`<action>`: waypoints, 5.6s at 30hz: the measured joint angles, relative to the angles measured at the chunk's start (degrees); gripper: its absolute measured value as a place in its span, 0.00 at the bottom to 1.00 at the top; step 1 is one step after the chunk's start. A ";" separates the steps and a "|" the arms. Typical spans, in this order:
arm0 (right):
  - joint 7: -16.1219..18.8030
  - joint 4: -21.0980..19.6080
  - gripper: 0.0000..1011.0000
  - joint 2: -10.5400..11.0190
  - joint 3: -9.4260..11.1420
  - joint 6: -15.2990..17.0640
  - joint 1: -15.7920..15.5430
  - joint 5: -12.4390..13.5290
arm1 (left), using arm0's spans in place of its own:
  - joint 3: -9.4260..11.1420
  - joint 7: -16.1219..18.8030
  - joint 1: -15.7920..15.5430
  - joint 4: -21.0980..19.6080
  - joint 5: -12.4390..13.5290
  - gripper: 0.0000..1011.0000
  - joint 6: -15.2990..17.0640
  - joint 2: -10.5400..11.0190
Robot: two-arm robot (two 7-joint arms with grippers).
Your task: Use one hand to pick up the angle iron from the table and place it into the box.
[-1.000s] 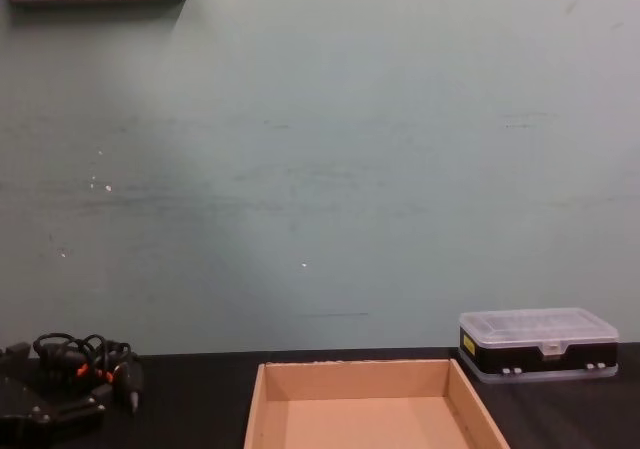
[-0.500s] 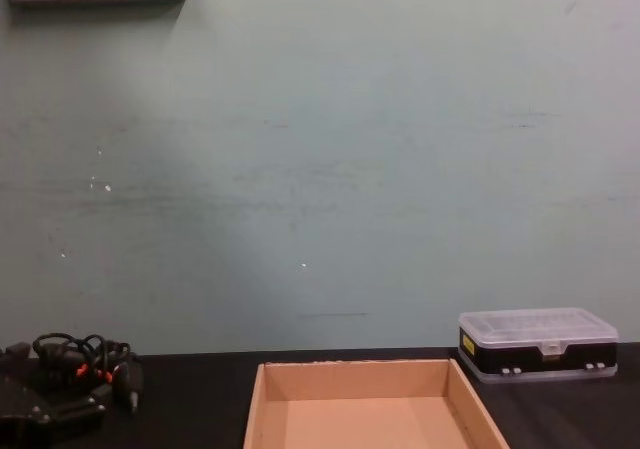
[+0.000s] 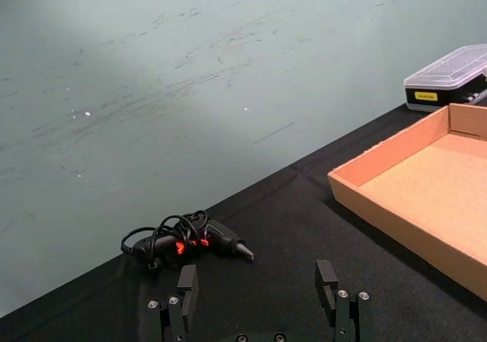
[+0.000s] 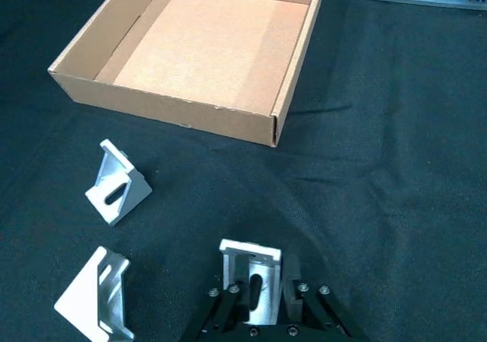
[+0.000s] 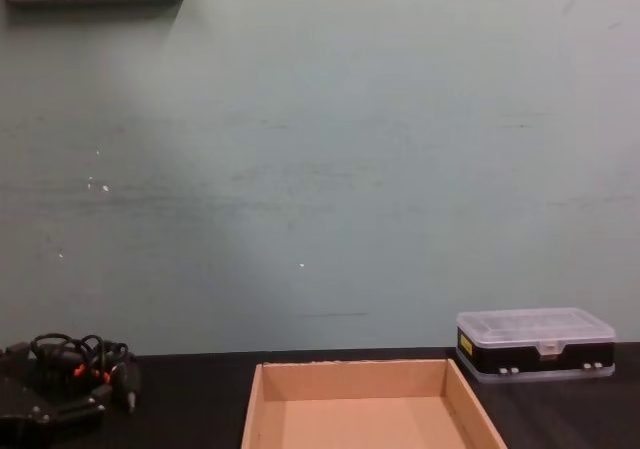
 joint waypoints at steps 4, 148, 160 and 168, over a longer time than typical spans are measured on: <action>0.00 0.00 0.16 0.00 0.00 0.00 0.00 0.00 | 0.00 0.00 0.00 0.00 0.00 1.00 0.00 0.00; 28.56 -10.59 0.99 10.66 0.88 -5.61 -3.31 -10.40 | 0.00 0.00 0.00 0.00 0.00 1.00 0.00 0.00; 30.64 -6.59 0.99 9.17 -3.47 -4.44 -0.40 -12.67 | 0.00 0.00 0.00 0.01 0.00 1.00 0.00 0.00; 30.80 -3.92 0.99 7.07 -5.51 -4.01 1.59 -14.75 | 0.00 0.00 0.00 0.00 0.00 1.00 0.00 0.00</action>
